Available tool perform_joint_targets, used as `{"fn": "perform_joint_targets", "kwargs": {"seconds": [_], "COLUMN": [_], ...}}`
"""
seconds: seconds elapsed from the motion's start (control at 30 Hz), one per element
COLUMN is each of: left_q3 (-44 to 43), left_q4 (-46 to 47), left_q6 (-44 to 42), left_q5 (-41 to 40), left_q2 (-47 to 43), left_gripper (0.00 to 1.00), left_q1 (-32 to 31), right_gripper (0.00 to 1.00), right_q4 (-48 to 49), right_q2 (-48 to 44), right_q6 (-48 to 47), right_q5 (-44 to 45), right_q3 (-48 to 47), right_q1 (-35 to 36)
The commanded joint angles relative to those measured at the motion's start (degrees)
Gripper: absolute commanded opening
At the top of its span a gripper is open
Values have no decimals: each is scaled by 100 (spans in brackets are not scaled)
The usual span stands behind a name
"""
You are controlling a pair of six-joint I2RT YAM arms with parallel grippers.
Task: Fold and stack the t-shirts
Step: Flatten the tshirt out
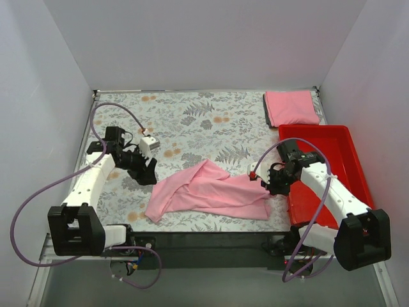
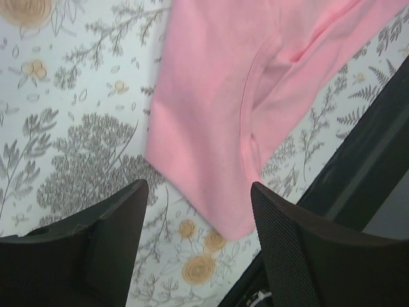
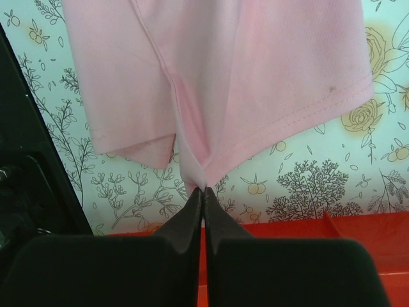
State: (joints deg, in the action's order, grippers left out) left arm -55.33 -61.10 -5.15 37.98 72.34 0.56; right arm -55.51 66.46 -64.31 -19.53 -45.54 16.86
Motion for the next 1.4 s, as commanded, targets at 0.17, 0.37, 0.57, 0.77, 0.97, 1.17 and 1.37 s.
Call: {"fn": "perform_joint_targets", "kwargs": {"seconds": [0.17,0.37,0.57,0.77,0.97,1.17,1.37], "left_q3": [339,67,5,-442,-1243,-2412,-1649], "left_q4": [2593,3236,3561,3834,3350,1922,1134], "left_q6": [2526,3002,3186,2959,2107,1747,2288], "left_q5": [-1476,-2435,-3136,-3360,-2926,-833,273], "left_q2": [-54,843,1458,1529,2336,2605,1056], "left_gripper": [65,66,61,23,28,42,37], "left_q1": [-2155,-3236,-3633,-2502,-1218,146,-1337], "right_gripper": [1,1,1,1,1,1,1], "right_q4": [-145,-145,-154,-171,-171,-197,-198], "right_q2": [61,69,104,-18,25,78,96], "right_q6": [-160,-125,-134,-257,-292,-204,-178], "right_q5": [-86,1,168,248,257,116,116], "right_q3": [-122,-96,-78,-87,-96,-306,-245], "right_q1": [72,72,72,72,72,72,80]}}
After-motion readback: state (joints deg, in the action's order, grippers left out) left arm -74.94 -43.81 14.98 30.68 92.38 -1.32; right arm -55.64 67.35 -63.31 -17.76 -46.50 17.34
